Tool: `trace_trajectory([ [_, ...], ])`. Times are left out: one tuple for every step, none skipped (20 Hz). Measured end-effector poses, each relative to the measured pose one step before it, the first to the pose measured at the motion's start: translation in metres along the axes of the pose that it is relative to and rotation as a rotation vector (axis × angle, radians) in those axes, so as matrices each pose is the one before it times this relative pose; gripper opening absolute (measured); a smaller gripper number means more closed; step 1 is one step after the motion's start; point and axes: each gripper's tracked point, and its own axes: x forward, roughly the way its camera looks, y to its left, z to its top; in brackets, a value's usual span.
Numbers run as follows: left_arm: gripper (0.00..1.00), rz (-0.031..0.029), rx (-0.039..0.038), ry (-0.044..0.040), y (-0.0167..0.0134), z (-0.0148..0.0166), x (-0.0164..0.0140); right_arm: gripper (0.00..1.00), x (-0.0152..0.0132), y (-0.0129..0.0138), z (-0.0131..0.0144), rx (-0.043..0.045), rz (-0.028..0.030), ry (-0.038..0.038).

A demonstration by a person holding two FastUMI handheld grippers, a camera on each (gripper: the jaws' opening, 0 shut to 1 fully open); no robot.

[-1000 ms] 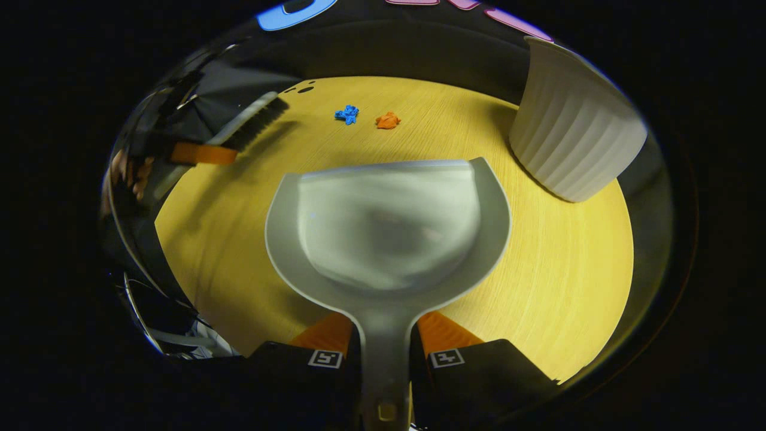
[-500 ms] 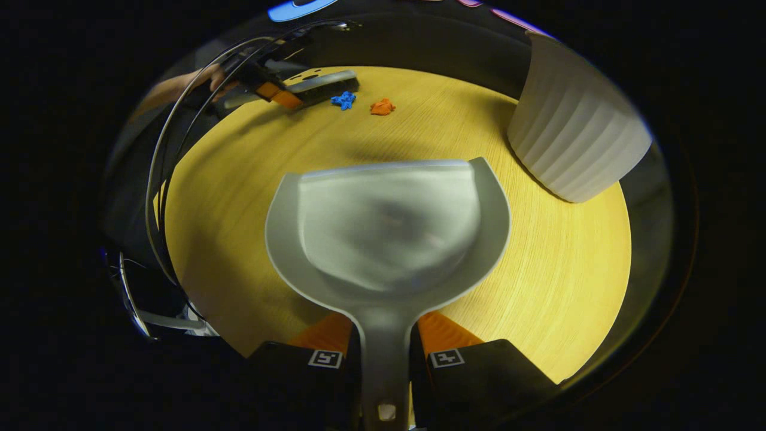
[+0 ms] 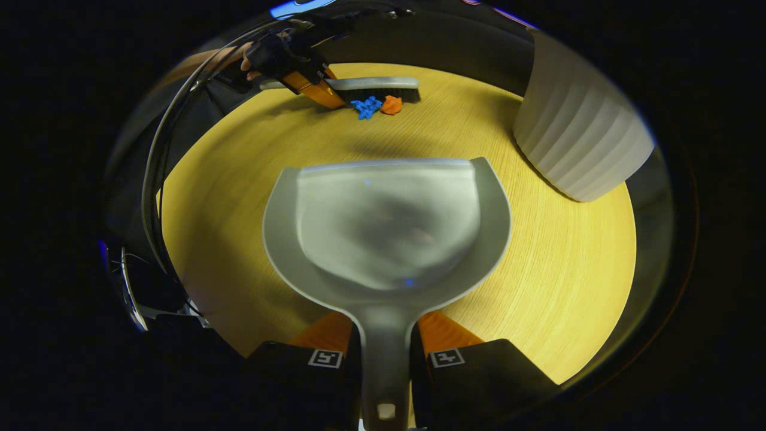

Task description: Pick up the small broom and dustpan from the desktop, sweep the trash into the dustpan with the broom, and then empty the trash into the garbage bin.

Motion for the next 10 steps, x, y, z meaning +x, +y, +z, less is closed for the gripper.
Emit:
trace_trajectory([
  [0.27,-0.04510,0.02287,-0.00338,-0.01457,0.00380,-0.00097,0.38,0.00084,-0.00135,-0.00053,-0.00639,-0.00222,0.00233],
  [0.24,-0.04796,0.01289,-0.00318,-0.01700,0.00403,0.00090,0.38,-0.00049,-0.00070,-0.00075,-0.00300,-0.00088,0.00255],
  [0.25,-0.04466,0.00782,0.00059,-0.01635,0.00327,0.00206,0.34,-0.00044,-0.00003,0.00220,-0.00099,0.00020,-0.00988],
  [0.27,-0.03470,0.01241,0.00114,-0.01472,0.00358,0.00059,0.38,0.00152,-0.00026,-0.00176,-0.00215,0.00031,0.00233],
  [0.27,-0.02893,0.00830,0.00324,-0.01200,-0.00101,0.00041,0.38,-0.00083,-0.00062,0.00130,0.00063,-0.00055,-0.00545],
  [0.27,-0.02434,-0.00478,0.00518,-0.01544,-0.00067,0.00003,0.38,0.00039,0.00002,-0.00102,-0.00069,-0.00069,0.00017],
  [0.27,-0.02436,-0.01967,0.00131,-0.01596,0.00152,0.00027,0.38,0.00043,-0.00046,0.00104,-0.00263,-0.00051,-0.00494],
  [0.27,-0.03244,-0.02543,0.00263,-0.01753,0.00011,0.00103,0.38,0.00072,-0.00018,-0.00035,-0.00062,-0.00011,-0.00159],
  [0.27,-0.04302,-0.01385,0.00524,-0.01861,-0.00212,-0.00093,0.38,-0.00033,-0.00038,0.00073,-0.00072,0.00105,-0.00312],
  [0.25,-0.04104,-0.00866,0.00829,-0.01012,-0.00407,-0.00343,0.38,0.00105,0.00032,0.00047,0.00121,-0.00002,-0.00313],
])
